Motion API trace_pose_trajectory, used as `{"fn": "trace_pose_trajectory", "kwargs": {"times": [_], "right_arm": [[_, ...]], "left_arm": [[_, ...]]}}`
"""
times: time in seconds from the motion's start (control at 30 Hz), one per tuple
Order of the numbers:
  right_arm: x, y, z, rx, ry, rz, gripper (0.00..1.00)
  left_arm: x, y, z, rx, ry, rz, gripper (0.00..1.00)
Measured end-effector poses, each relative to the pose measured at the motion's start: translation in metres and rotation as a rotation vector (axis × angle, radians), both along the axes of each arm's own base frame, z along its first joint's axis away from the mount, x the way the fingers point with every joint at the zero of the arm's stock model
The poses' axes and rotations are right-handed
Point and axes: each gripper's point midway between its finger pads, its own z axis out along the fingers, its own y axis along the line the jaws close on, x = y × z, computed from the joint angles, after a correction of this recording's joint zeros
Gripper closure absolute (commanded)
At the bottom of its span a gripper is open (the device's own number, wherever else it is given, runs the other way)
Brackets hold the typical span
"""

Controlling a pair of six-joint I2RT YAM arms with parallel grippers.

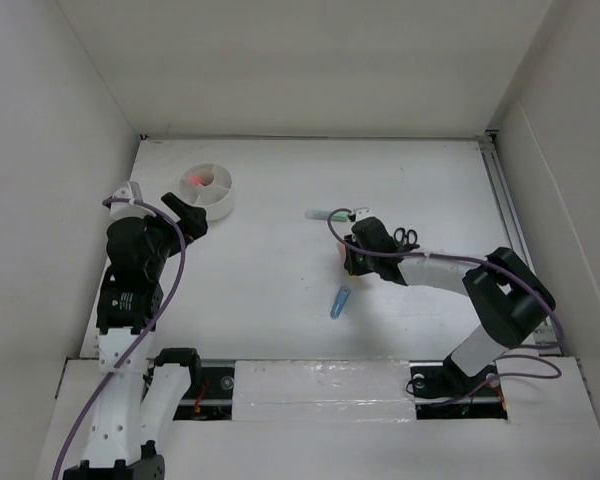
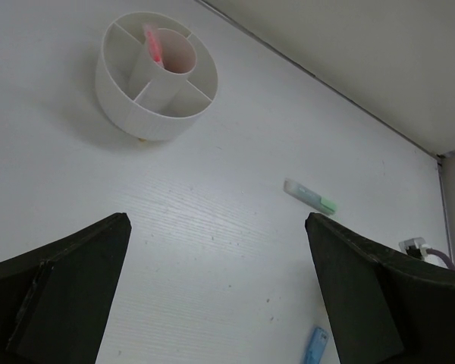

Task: Sort the stationery into containers
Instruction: Pick up the pen from the center of the board, then place the pen in the storage box.

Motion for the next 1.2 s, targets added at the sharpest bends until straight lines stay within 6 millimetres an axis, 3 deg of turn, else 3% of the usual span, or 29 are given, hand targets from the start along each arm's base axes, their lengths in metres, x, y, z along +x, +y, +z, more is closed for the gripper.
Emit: {"fn": "trace_pose_trajectory", "kwargs": {"times": [0.13, 0.23, 0.37, 0.53, 0.7, 0.87, 1.2], "right_arm": [[0.001, 0.002, 0.004, 0.013, -0.007, 0.002, 1.00], [-0.001, 0.015, 0.025, 0.059, -0.050, 0.036, 1.00], [-0.006, 0.064, 0.082, 0.212, -0.164, 0.183, 1.00], [-0.020, 0.135, 0.157, 0.495, -0.279, 0.428, 1.00], [-0.032, 0.169, 0.183, 0.691, -0.274, 0.562, 1.00], [-0.044, 0.188, 0.195, 0.815, -0.236, 0.645, 1.00], [-0.064, 0.204, 0.246, 0.951, -0.295, 0.753, 1.00]], "left_arm": [[0.005, -0.016, 0.001, -0.024, -0.002, -0.091, 0.00], [0.010, -0.040, 0.000, -0.062, 0.000, -0.229, 0.00], [0.012, -0.070, -0.009, -0.115, 0.020, -0.411, 0.00], [-0.001, -0.095, -0.013, -0.171, 0.025, -0.581, 0.00], [-0.013, -0.110, 0.006, -0.179, -0.049, -0.691, 0.00], [-0.018, -0.117, 0.015, -0.182, -0.090, -0.754, 0.00], [-0.020, -0.118, 0.011, -0.189, -0.080, -0.762, 0.06]]}}
